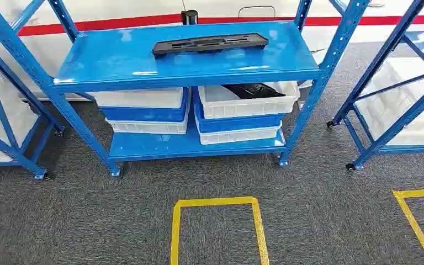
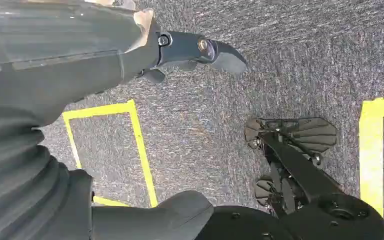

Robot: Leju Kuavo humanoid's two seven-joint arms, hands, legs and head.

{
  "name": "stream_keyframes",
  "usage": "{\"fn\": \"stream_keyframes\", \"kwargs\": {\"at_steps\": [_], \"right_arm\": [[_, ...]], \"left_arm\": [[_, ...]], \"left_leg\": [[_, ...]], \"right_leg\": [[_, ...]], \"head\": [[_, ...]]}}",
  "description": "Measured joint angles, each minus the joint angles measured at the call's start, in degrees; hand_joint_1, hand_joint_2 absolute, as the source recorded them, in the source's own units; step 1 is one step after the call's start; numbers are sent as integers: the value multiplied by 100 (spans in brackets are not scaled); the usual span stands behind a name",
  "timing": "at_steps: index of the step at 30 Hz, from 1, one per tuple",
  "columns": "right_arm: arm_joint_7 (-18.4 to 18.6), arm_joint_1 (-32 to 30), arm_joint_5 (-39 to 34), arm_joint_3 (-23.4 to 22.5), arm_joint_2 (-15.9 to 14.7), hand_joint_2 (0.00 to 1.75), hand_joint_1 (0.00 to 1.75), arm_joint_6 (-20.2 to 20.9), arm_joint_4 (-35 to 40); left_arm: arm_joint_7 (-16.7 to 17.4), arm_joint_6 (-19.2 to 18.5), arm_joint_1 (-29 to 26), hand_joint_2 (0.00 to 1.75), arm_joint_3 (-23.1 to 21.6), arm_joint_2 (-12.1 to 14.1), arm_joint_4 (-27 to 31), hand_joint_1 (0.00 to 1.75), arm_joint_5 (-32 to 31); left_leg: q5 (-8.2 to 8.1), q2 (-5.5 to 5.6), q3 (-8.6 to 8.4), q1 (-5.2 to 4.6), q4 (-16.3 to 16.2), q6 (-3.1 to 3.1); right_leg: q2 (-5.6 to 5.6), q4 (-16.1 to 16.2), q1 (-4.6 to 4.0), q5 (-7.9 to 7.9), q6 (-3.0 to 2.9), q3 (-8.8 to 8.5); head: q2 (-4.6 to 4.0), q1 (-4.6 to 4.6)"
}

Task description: Take the parts from the cabinet and place them on the table.

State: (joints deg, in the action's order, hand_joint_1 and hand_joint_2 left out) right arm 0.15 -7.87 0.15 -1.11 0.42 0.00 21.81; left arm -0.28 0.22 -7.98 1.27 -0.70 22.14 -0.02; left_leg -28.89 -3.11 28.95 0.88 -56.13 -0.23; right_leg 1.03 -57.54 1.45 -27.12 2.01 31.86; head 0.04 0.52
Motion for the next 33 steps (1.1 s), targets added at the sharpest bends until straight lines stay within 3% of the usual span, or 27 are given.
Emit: {"fn": "stream_keyframes", "kwargs": {"at_steps": [6,16,23,24,26,27,29,33], "right_arm": [[-70,112,-50,116,52,175,0,-86,0],[-715,841,-446,936,359,175,0,-746,-17],[-1213,1520,-739,1649,617,175,0,-1229,-98],[-1516,1710,-878,1878,684,175,0,-1505,-129],[-2138,2090,-997,2285,800,175,0,-2055,-171],[-2197,2232,-990,2405,835,175,0,-2177,-188],[-2192,2429,-946,2595,898,175,0,-2291,-208],[-1910,2565,-270,2826,931,175,0,-2902,-245]], "left_arm": [[-125,4,2,175,11,31,0,0,129],[-1222,352,163,175,9,85,-11,0,901],[-2090,752,555,175,11,-70,-90,0,1410],[-2475,966,677,175,24,-107,-120,0,1650],[-3597,1386,927,175,72,-217,-155,0,2143],[-3835,1434,1014,175,99,-247,-162,0,2164],[-3912,1443,1148,175,164,-286,-168,0,2155],[-3917,1286,1282,175,286,-361,-249,0,1860]], "left_leg": [[0,-1,2,1,1,0],[11,-1,-3,0,0,-3],[20,-1,6,-2,-3,-1],[30,-3,10,-2,-4,-4],[31,-1,3,-2,-4,-5],[31,0,-5,-1,-4,-5],[33,0,-8,-1,-4,-4],[34,-2,4,-1,-5,-4]], "right_leg": [[0,-1,-1,1,0,-2],[0,-3,-1,2,-1,-5],[0,-4,-1,6,1,1],[-1,-5,-1,11,1,13],[0,-4,-1,20,-15,8],[2,-4,-1,20,-14,1],[1,-5,-1,20,-14,-1],[0,-7,-3,20,-14,8]], "head": [[0,-2],[0,-2],[0,0],[2,2],[0,0],[2,0],[0,-2],[0,0]]}}
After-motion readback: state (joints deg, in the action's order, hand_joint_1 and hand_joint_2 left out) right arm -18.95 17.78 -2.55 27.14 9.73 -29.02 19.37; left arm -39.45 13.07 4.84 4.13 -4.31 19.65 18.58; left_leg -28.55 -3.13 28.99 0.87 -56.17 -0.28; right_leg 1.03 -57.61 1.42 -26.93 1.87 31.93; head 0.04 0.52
